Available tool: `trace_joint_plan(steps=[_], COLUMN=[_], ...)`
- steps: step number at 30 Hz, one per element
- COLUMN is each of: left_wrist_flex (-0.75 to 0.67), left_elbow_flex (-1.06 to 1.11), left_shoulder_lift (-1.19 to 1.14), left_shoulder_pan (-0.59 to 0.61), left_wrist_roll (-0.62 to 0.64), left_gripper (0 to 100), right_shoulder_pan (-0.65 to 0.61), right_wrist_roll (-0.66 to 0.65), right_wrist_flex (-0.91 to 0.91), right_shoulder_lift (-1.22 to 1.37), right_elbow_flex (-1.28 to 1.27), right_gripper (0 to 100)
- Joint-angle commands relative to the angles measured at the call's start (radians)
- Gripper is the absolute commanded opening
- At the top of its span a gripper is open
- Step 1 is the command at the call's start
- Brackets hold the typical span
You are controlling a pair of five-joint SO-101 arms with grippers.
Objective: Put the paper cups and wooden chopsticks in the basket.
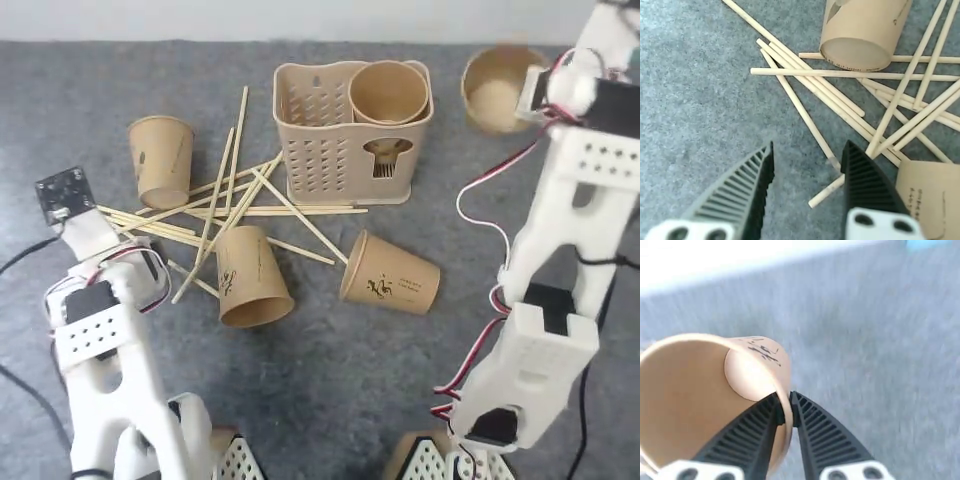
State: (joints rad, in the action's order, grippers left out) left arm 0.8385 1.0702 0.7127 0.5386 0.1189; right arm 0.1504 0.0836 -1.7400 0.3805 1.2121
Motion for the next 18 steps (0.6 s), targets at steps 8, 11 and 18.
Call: trace_joint_plan(steps=[8,11,18], left_wrist_flex=[-0.028,-0.028,-0.029], left_elbow_flex=[0.004,0.005,0.005], left_shoulder_lift=[0.003,0.003,0.003], left_shoulder_pan=[0.002,0.002,0.002], left_wrist_roll=[0.009,0.008,0.006], left_gripper=[21,21,21], right_shoulder_pan=[-0.222,-0.294,-0.355], right_wrist_roll=[0.117,0.127,0.124], right_wrist_flex=[-0.005,-0.028,-0.044], right_shoulder_lift=[-0.077,-0.067,-0.065], right_elbow_flex=[0.252,0.249,0.117], right_gripper=[0.6,0.6,0.6])
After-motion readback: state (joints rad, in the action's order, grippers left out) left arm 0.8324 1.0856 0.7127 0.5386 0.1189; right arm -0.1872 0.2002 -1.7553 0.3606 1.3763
